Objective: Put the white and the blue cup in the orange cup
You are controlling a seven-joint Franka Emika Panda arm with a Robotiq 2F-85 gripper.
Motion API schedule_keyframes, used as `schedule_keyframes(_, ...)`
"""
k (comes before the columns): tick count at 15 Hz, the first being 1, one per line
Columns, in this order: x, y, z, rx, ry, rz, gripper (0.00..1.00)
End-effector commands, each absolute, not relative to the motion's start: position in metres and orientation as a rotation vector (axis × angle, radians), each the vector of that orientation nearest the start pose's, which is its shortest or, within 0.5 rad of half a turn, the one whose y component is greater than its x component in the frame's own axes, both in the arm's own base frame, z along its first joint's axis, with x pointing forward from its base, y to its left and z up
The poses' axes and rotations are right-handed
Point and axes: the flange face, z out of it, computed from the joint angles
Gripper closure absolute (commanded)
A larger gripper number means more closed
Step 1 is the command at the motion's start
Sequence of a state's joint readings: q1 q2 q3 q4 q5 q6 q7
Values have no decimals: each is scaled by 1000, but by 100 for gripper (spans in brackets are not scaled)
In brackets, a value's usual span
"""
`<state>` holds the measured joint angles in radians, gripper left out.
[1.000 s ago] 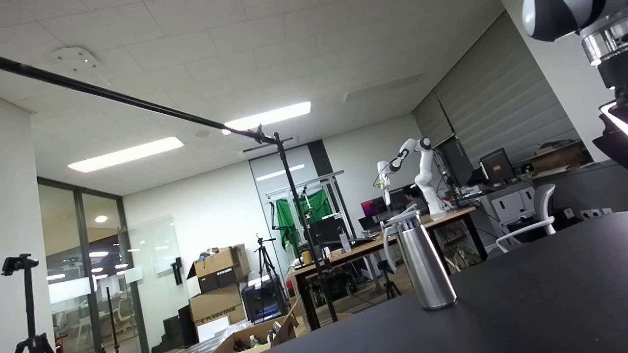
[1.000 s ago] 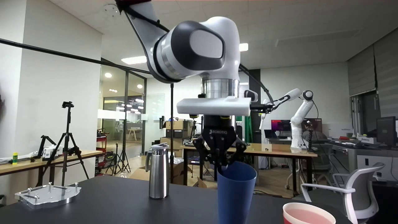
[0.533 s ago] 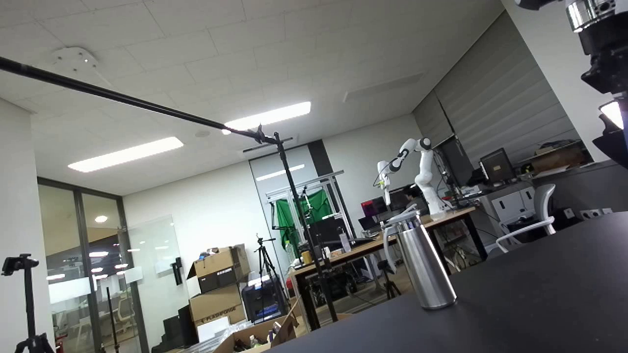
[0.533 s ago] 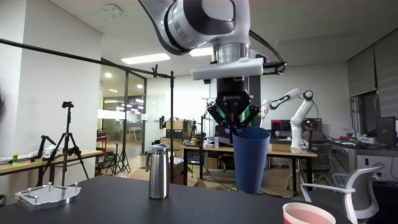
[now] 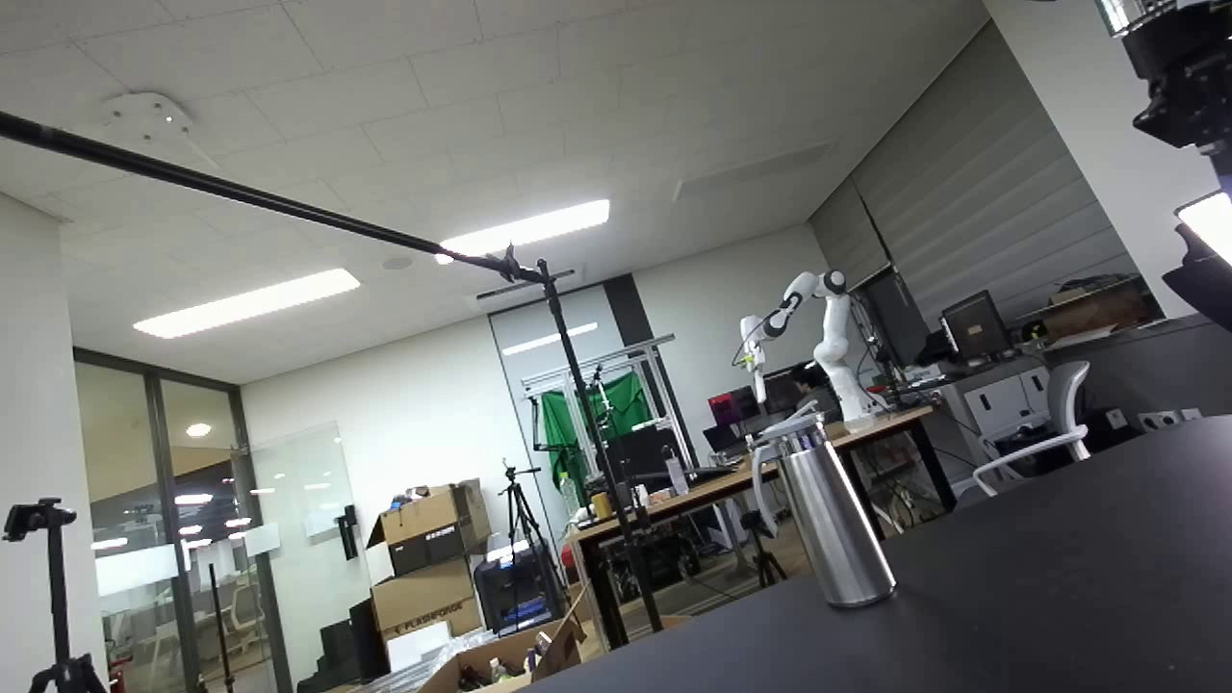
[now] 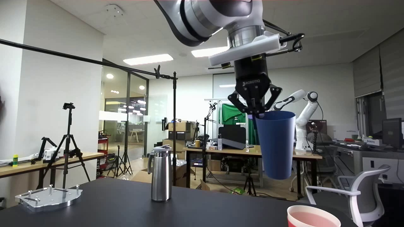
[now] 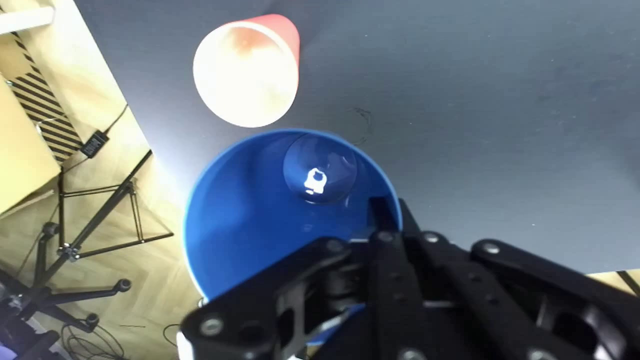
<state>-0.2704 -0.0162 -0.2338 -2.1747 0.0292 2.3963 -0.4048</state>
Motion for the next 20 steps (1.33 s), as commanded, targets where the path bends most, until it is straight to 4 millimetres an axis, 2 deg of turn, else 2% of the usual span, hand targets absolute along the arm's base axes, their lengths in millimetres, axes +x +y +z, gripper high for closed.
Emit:
schedule_keyframes(1, 496, -287, 427, -3242, 311, -296, 99)
schedule_keyframes(10, 508, -318, 390, -3252, 432, -90, 99)
schedule_keyframes(20, 524, -325, 361, -3238, 482, 49, 99)
